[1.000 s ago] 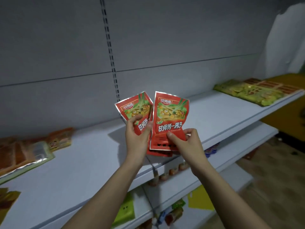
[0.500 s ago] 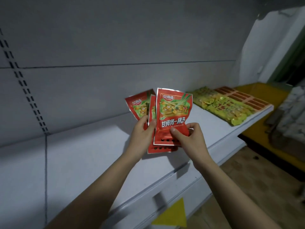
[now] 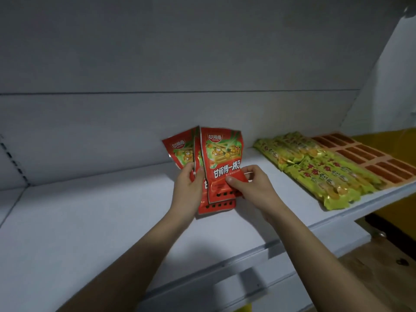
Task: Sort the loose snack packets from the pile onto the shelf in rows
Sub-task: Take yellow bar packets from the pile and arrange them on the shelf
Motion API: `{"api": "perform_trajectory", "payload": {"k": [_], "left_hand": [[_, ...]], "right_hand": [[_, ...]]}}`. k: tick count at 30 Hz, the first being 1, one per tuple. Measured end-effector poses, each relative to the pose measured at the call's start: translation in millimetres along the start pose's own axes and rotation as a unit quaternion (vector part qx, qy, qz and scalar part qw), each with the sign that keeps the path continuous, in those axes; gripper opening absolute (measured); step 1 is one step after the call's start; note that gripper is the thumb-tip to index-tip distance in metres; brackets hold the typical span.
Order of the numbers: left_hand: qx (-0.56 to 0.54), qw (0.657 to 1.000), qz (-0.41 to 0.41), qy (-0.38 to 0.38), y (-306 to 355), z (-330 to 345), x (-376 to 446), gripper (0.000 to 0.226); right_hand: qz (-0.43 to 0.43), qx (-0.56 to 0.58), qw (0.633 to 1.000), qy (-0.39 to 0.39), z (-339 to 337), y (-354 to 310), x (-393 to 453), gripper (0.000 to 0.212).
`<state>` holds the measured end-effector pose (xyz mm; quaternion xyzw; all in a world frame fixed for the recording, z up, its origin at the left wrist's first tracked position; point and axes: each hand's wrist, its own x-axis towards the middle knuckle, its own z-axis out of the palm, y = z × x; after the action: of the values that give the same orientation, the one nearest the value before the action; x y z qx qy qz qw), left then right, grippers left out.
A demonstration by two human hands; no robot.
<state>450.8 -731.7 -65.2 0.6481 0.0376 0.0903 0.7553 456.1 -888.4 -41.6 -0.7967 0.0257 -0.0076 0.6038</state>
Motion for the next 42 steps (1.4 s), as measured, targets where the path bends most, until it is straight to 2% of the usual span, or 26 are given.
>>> {"api": "perform_trajectory", "payload": {"k": [3,6,9,11,12,14,15,16,18,20,23,28,35,37,39,42], "left_hand": [[-0.025,0.998,-0.002,0.051,-8.7,33.4,-0.5,0.017],[-0.052,0.995,-0.024,0.083,-16.3,71.4,3.0,0.02],[-0.029,0.989,-0.019,0.141,-23.0,79.0,7.1,0.02],[0.003,0.981,-0.011,0.195,-27.5,78.1,4.9,0.017],[0.003,0.975,-0.011,0.222,-28.8,75.1,3.5,0.016],[-0.012,0.964,-0.011,0.265,-29.2,67.1,2.0,0.016],[-0.021,0.96,-0.012,0.28,-28.8,64.0,1.9,0.015],[-0.025,0.958,-0.012,0.286,-28.8,62.0,2.2,0.015],[0.007,0.96,-0.006,0.28,-30.8,61.6,4.1,0.018],[0.054,0.965,0.004,0.257,-33.7,63.5,5.8,0.019],[0.094,0.97,0.006,0.226,-35.7,66.5,6.6,0.016],[0.101,0.973,0.001,0.208,-38.4,67.9,6.6,0.013],[0.107,0.972,-0.002,0.209,-41.4,67.9,9.3,0.013],[0.108,0.972,0.0,0.209,-41.3,67.7,9.7,0.014],[0.104,0.971,0.005,0.214,-40.1,68.1,9.8,0.014],[0.076,0.97,0.014,0.231,-40.1,68.6,9.0,0.014]], "right_hand": [[-0.004,-0.001,0.997,-0.076,-27.1,9.4,27.3,0.034],[-0.009,0.004,0.993,-0.114,-59.0,22.8,53.7,0.03],[-0.019,0.014,0.996,-0.083,-68.0,33.5,78.2,0.024],[-0.061,-0.088,0.994,-0.031,-70.8,42.7,92.2,0.027],[-0.093,-0.176,0.98,0.008,-70.4,48.5,97.3,0.03],[-0.177,-0.36,0.911,0.096,-68.3,61.7,99.2,0.038],[-0.223,-0.408,0.877,0.121,-66.6,67.7,98.0,0.041],[-0.265,-0.421,0.859,0.123,-64.5,72.5,96.6,0.042],[-0.322,-0.414,0.848,0.083,-61.2,79.3,95.2,0.034],[-0.337,-0.421,0.841,0.031,-61.4,84.3,94.6,0.03],[-0.314,-0.439,0.841,-0.014,-66.0,89.0,97.5,0.038],[-0.246,-0.468,0.849,-0.009,-72.1,90.6,109.3,0.047],[-0.221,-0.461,0.859,-0.013,-71.8,90.9,111.3,0.052],[-0.254,-0.395,0.883,0.013,-73.5,86.3,107.6,0.048],[-0.3,-0.272,0.914,0.01,-74.0,81.1,99.5,0.043],[-0.279,-0.166,0.938,-0.118,-69.5,74.9,82.0,0.053]]}}
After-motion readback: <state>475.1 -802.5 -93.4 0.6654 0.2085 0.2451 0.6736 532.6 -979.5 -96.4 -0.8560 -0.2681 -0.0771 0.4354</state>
